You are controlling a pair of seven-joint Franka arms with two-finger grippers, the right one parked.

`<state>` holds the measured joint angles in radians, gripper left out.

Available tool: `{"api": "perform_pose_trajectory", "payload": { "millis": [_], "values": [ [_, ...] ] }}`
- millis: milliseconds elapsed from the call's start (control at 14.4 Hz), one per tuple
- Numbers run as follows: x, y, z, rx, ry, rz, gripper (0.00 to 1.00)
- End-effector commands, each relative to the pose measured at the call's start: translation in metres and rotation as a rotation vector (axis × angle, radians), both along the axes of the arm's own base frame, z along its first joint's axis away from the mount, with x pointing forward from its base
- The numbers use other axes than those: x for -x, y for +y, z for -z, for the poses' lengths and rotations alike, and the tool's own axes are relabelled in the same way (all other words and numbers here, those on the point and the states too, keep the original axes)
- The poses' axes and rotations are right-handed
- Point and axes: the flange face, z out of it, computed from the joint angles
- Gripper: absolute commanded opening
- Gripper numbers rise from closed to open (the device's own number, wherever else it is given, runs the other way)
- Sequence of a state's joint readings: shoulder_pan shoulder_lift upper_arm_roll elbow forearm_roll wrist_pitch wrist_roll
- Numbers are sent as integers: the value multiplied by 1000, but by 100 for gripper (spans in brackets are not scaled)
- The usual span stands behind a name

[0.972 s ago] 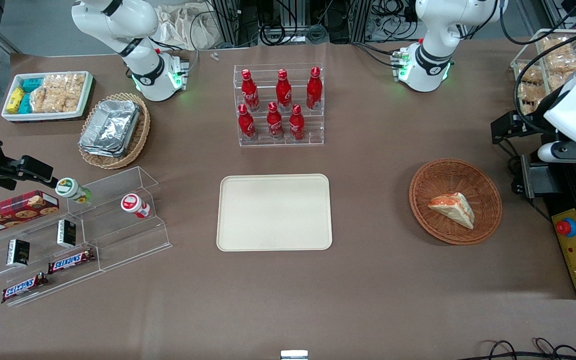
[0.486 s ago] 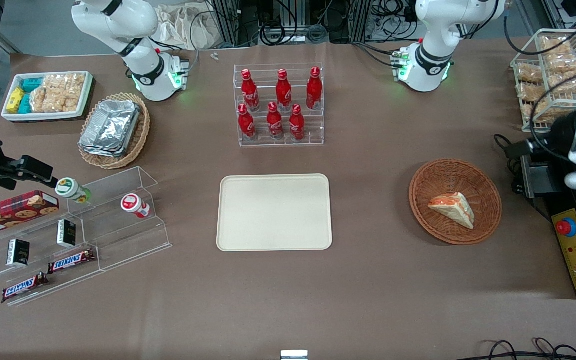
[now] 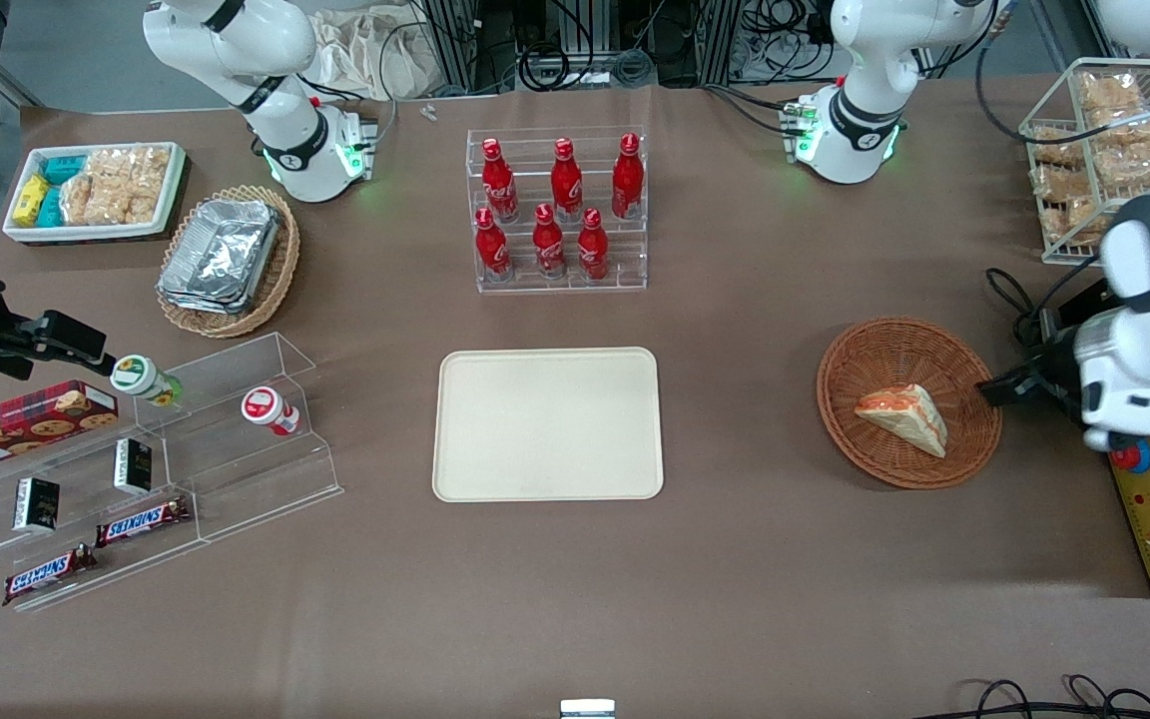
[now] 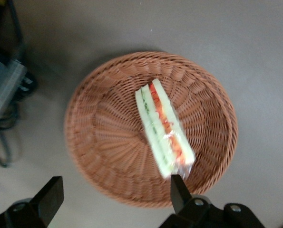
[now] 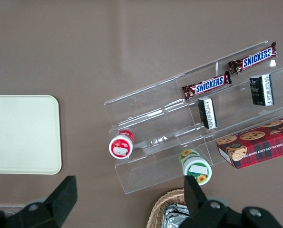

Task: Place sandwich from basket to tray
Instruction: 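Move the left gripper down toward the sandwich in the wicker basket, then close the left gripper on the sandwich wedge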

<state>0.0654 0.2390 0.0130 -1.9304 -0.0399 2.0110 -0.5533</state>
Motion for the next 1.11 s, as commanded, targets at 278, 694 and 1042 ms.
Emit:
{"api": "perform_pose_trajectory", "payload": {
  "millis": [278, 694, 1042],
  "values": [
    [1, -39, 94, -28, -14, -250, 100],
    [7, -43, 121, -32, -15, -282, 0],
    [-6, -53, -17, -33, 34, -210, 0]
  ]
}}
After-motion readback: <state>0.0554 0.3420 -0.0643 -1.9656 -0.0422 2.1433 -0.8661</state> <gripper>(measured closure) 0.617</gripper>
